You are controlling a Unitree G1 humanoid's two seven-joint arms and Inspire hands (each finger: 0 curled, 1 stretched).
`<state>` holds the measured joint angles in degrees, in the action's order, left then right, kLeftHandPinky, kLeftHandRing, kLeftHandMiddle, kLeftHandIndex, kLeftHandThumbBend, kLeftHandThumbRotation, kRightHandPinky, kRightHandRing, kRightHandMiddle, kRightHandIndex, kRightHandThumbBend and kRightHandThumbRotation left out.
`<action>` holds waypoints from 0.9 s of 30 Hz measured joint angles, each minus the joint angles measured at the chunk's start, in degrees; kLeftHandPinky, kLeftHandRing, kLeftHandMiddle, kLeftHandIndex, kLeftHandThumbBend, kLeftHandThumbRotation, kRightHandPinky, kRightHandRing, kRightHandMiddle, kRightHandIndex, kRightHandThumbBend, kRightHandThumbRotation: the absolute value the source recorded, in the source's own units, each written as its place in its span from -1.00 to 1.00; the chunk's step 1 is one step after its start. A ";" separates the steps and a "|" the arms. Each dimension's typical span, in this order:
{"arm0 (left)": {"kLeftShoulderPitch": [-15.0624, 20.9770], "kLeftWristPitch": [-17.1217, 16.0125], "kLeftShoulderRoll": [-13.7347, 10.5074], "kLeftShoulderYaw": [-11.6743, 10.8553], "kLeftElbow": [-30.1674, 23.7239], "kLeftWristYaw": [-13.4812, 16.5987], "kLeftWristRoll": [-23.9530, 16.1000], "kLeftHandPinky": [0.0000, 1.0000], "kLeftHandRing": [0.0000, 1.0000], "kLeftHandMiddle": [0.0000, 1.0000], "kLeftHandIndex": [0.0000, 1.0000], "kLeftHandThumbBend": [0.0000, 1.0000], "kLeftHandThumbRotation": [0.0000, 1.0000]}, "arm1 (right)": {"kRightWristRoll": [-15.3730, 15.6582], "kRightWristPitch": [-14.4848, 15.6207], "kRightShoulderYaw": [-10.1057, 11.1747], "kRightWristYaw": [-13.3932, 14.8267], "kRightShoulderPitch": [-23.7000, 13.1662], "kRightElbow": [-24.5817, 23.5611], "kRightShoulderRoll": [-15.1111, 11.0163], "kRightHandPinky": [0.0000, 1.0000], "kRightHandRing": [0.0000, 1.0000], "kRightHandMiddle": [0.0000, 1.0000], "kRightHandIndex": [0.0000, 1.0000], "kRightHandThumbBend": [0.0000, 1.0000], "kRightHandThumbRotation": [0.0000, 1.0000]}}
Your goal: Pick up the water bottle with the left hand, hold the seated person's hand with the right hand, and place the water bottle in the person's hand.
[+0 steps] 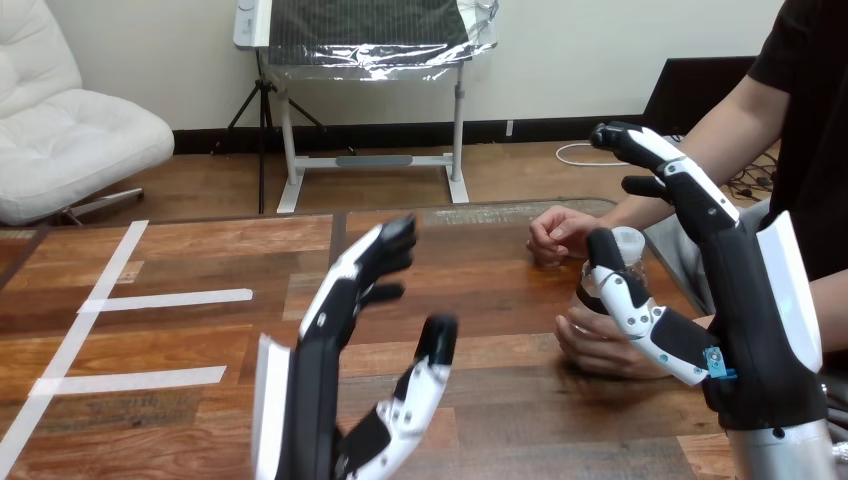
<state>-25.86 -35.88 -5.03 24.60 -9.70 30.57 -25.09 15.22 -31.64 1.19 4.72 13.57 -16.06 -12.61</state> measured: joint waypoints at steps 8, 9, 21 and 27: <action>-2.88 -0.49 -0.77 0.02 0.00 0.83 0.04 0.40 0.54 0.60 0.60 -0.38 -0.21 | -2.14 -2.27 -1.33 -0.68 0.00 1.62 0.89 0.65 0.83 0.89 0.72 -0.80 -1.00; -3.13 -0.56 -0.84 0.03 0.01 0.91 0.04 0.38 0.54 0.60 0.60 -0.38 -0.22 | -2.40 -2.29 -1.53 -0.91 -0.01 1.73 1.09 0.69 0.86 0.90 0.73 -0.81 -1.00; -3.45 -1.09 -0.95 0.03 0.00 1.00 0.03 0.33 0.52 0.60 0.59 -0.38 -0.29 | -2.73 -2.28 -3.72 -2.39 0.01 3.12 1.80 0.89 0.92 0.89 0.74 -0.84 -1.00; -3.44 -1.09 -0.95 0.02 -0.01 1.05 0.02 0.31 0.50 0.59 0.57 -0.37 -0.31 | -2.21 -2.28 -4.29 -2.41 0.01 3.14 2.05 0.86 0.88 0.88 0.74 -0.84 -1.00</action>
<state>-29.31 -36.98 -5.98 24.62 -9.70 31.62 -25.07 13.01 -33.92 -3.10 2.31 13.58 -12.93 -10.56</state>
